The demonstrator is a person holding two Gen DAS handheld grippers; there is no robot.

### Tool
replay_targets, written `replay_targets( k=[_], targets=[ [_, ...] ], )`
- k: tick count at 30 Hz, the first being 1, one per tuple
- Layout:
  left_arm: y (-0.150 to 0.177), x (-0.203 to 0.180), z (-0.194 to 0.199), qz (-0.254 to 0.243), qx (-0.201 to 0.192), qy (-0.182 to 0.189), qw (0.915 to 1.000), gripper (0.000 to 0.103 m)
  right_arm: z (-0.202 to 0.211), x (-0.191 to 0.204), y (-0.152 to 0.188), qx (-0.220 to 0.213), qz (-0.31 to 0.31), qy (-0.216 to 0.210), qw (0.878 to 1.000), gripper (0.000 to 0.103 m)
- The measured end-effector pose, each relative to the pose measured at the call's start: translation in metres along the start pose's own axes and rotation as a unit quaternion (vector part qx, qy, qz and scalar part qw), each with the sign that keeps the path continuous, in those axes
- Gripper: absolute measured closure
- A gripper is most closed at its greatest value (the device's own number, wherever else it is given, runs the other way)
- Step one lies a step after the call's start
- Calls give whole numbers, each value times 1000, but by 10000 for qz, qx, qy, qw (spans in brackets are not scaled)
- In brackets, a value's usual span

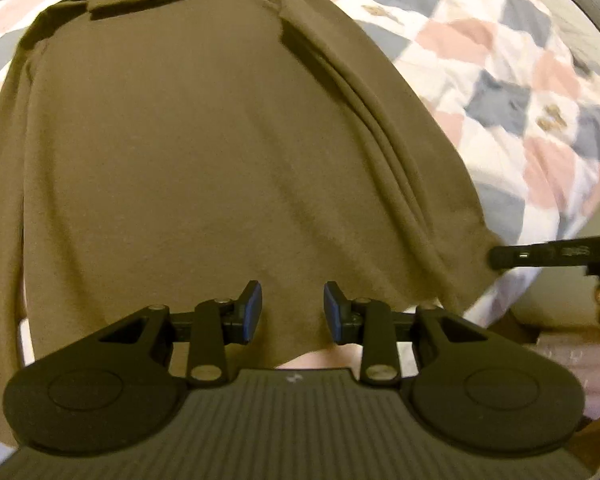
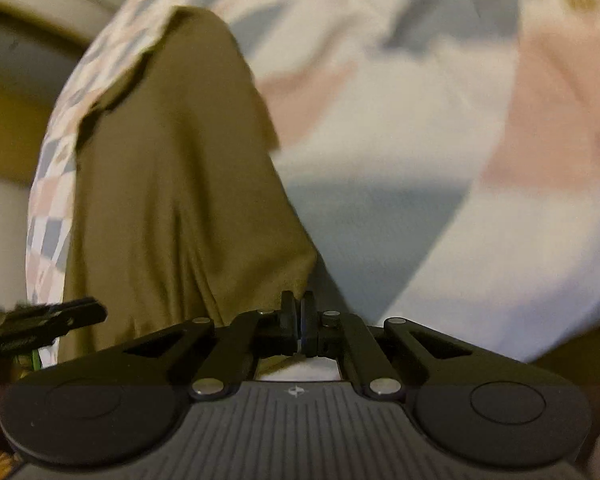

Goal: Fold clothes
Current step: 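Lay the shirt flat on the bed and open both grippers, then smooth the shirt sleeve flat with the right gripper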

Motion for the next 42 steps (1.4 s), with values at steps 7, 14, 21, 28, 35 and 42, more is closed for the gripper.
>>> replay_targets(
  k=[7, 14, 21, 28, 35, 42],
  targets=[
    [-31, -41, 12, 403, -209, 151, 9989, 75, 100, -2, -96, -313, 1194, 362, 9917, 101],
    [-33, -88, -12, -10, 102, 140, 9998, 71, 129, -45, -165, -675, 1514, 1299, 9776, 101],
    [-16, -116, -44, -428, 654, -131, 9969, 71, 173, -26, -199, -1594, 1951, 809, 9644, 102],
    [-12, -112, -50, -309, 831, -126, 9960, 71, 146, -54, -194, -759, 1836, 1062, 9743, 102],
    [-17, -110, -49, -300, 886, -200, 9954, 69, 95, -148, -179, 116, 280, 1823, 9828, 67],
    [-22, -115, -52, -405, 926, -169, 9947, 68, 102, -131, -170, 134, 1435, 1622, 9762, 54]
  ],
)
Point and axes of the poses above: each gripper's, at about its wrist camera, not at the fingertips, and z roughly against the way its jaws point, x to its left, y to its underside, the point moved 3 cm from there along -z, roughly the way its jaws point, and after that the axes turned 11 degrees about -y, right-handed, at the moved point
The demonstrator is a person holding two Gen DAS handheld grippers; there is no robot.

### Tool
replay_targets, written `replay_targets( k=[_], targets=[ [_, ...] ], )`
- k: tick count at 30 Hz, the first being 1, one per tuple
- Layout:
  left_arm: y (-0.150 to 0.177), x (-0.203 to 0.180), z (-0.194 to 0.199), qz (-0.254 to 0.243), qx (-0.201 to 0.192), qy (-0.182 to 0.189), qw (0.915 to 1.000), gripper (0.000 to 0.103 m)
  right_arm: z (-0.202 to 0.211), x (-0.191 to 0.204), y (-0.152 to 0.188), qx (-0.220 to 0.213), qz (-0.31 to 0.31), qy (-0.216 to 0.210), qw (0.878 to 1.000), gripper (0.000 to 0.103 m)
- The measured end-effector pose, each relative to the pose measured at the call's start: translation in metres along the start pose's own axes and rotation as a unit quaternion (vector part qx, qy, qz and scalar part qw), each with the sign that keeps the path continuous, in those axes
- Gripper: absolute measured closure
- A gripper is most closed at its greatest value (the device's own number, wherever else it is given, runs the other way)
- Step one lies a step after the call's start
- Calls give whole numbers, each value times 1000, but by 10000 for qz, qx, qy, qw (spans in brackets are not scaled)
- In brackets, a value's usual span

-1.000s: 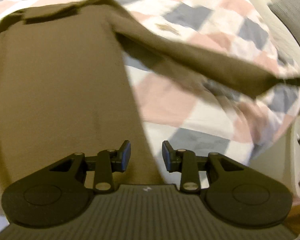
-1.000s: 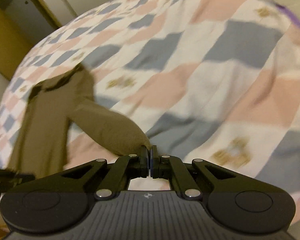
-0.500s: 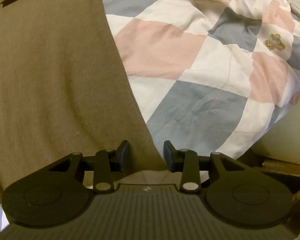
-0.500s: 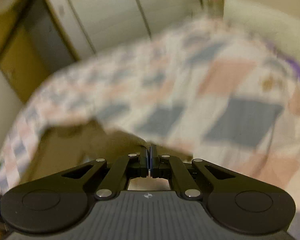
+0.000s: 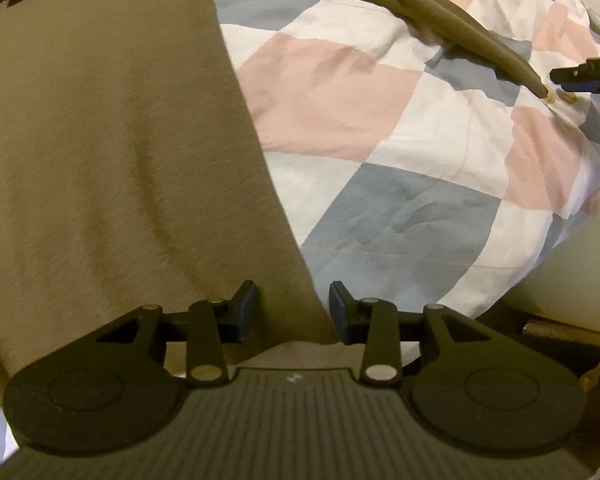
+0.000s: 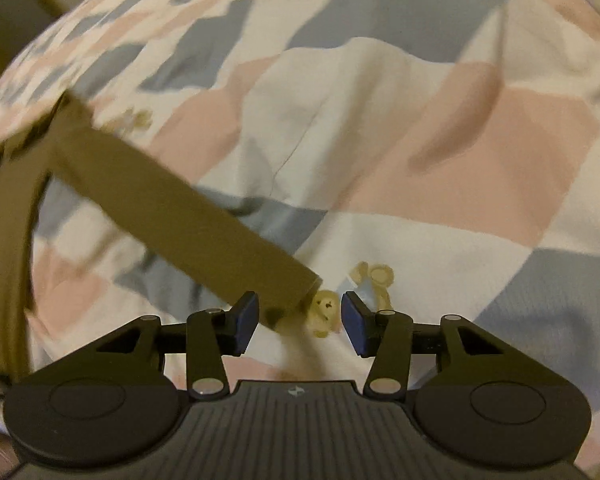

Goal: Fold clothes
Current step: 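Smooth the shirt sleeve flat with the right gripper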

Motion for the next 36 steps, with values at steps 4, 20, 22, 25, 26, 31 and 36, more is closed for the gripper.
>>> replay_targets(
  k=[4, 20, 22, 25, 26, 31, 36],
  targets=[
    [-3, -2, -3, -63, 16, -18, 10000, 68, -17, 6, 3, -100, 675, 139, 9976, 54],
    [-9, 2, -9, -62, 35, -3, 10000, 68, 17, -15, -92, -930, 228, -136, 9953, 101],
    [-8, 1, -11, -100, 54, -2, 9999, 68, 1, -26, -104, -714, 90, 1, 9974, 101],
    [-7, 3, -11, -106, 63, -6, 9999, 68, -28, -40, -113, -447, -241, 261, 9984, 95],
    [-6, 5, -9, -78, 53, -11, 10000, 68, -30, -40, -114, -435, -326, 333, 9980, 89],
    [0, 21, 2, 194, -75, 6, 9998, 68, -4, -25, -103, -673, -451, 1809, 9802, 27],
    [12, 54, 27, 809, -422, 9, 9958, 67, 37, -3, -81, -1114, -803, 1585, 9778, 30]
  ],
)
Point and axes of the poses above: each gripper's, at about its wrist camera, not at the fingertips, and z roughly against the way its jaws point, x to its left, y to its underside, the point moved 3 cm from there along -z, roughly the way its jaws point, and after that the axes turned 11 degrees about -y, right-handed, at the moved point
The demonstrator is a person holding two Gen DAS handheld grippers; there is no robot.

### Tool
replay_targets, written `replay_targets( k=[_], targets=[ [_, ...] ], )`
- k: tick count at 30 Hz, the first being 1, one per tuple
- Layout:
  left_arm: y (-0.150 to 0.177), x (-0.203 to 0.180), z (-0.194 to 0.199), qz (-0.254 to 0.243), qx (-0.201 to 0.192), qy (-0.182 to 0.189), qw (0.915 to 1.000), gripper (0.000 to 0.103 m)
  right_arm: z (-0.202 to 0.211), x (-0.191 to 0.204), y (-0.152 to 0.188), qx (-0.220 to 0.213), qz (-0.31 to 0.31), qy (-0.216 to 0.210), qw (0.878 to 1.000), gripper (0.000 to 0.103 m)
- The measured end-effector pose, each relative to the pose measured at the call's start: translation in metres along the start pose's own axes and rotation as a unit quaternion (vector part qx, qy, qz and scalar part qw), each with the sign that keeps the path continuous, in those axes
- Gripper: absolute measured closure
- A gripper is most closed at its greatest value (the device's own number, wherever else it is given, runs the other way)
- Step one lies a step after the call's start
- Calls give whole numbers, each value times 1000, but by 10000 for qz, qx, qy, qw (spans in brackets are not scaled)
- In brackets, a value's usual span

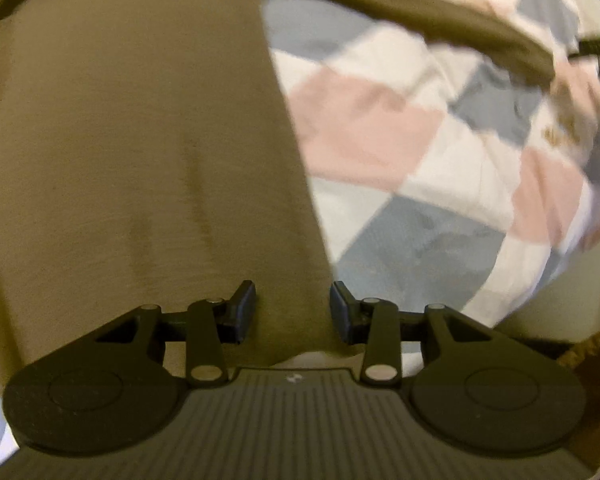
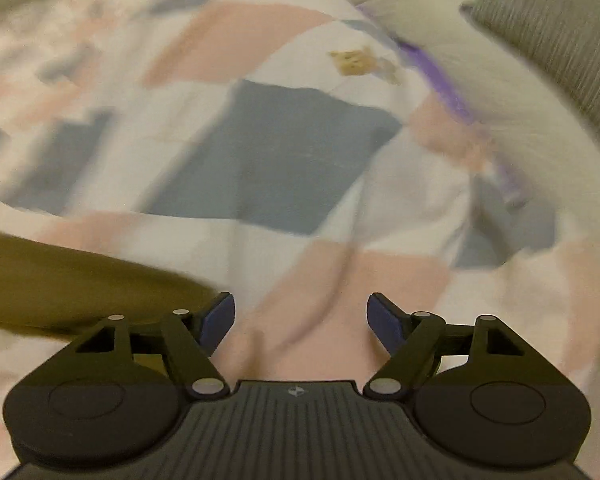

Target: Fold clothes

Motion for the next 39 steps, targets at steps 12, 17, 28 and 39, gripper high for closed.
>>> replay_targets(
  k=[12, 17, 28, 39],
  targets=[
    [88, 228, 47, 3183, -278, -722, 9448, 61, -7, 245, 141, 1990, 220, -3176, 9269, 33],
    [140, 326, 29, 4205, -37, -566, 9055, 60, 0, 304, 178, 2063, 182, -3050, 9296, 32],
    [153, 405, -18, 4314, 274, 555, 9000, 60, 24, 404, 235, 1722, -210, -2666, 9481, 32],
    [84, 480, 41, 3278, -1127, 67, 9380, 102, 22, 459, 222, 1618, -2, -2528, 9539, 32]
  ],
)
Point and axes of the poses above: each gripper's, at about its wrist camera, not at the fingertips, and z roughly against the way its jaws point, x to its left, y to its underside, the point moved 3 cm from there along -z, roughly the way its jaws point, and after that the axes turned 11 degrees about -y, right-handed, at the moved point
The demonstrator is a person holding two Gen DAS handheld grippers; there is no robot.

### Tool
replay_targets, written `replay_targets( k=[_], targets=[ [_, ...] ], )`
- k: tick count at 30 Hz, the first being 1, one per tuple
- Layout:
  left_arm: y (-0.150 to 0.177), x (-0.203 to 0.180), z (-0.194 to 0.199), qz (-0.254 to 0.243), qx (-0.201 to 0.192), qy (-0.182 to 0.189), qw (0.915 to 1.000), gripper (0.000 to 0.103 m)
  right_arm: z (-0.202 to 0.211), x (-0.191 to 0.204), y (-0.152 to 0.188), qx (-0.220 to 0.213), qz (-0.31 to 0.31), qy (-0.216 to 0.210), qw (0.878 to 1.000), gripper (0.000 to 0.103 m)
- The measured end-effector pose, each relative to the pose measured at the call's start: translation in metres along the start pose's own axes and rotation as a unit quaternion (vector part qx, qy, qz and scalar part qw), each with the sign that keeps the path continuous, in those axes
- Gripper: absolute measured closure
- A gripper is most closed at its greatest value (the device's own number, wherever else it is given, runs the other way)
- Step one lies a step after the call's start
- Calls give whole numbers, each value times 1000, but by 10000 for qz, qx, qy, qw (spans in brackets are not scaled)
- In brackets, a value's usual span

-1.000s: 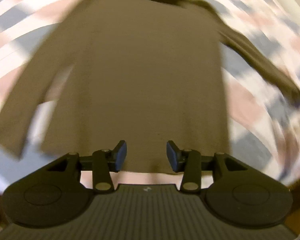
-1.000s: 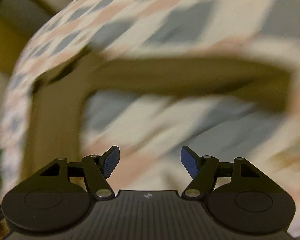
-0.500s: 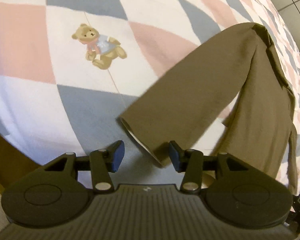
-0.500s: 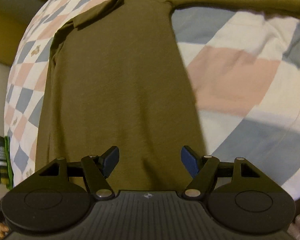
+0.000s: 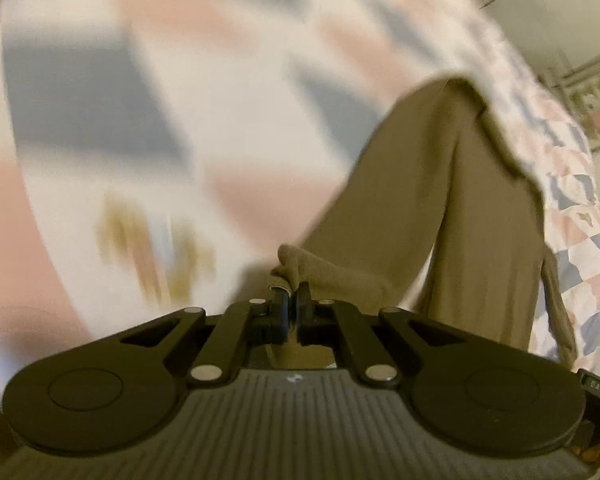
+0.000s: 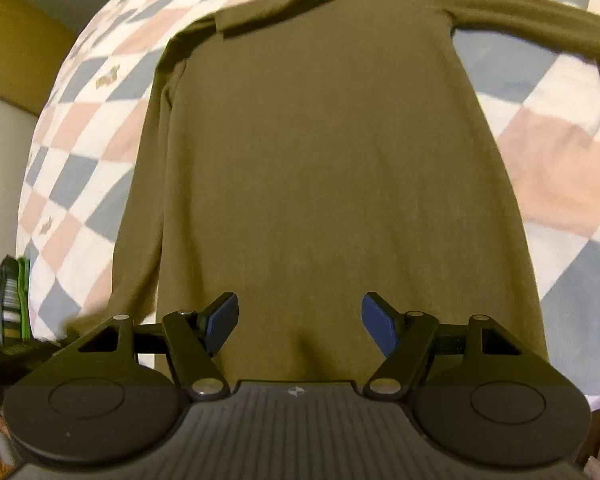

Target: Fold clothes

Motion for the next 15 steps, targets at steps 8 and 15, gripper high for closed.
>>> replay_targets(
  k=[8, 15],
  targets=[
    [-120, 41, 49, -701, -1568, -809, 9818, 102, 15, -10, -3, -290, -243, 188, 9991, 32],
    [-95, 79, -75, -769, 50, -1868, 9794, 97, 24, -37, 9, -346, -573, 448, 9968, 32]
  ],
)
Point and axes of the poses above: each gripper's, at about its wrist camera, not at the fingertips, and z roughly against the way its jaws point, x to its left, y to its underside, the point moved 3 cm from there along -z, roughly the way its jaws point, and after that the axes turned 11 degrees about -y, right-handed, at the moved point
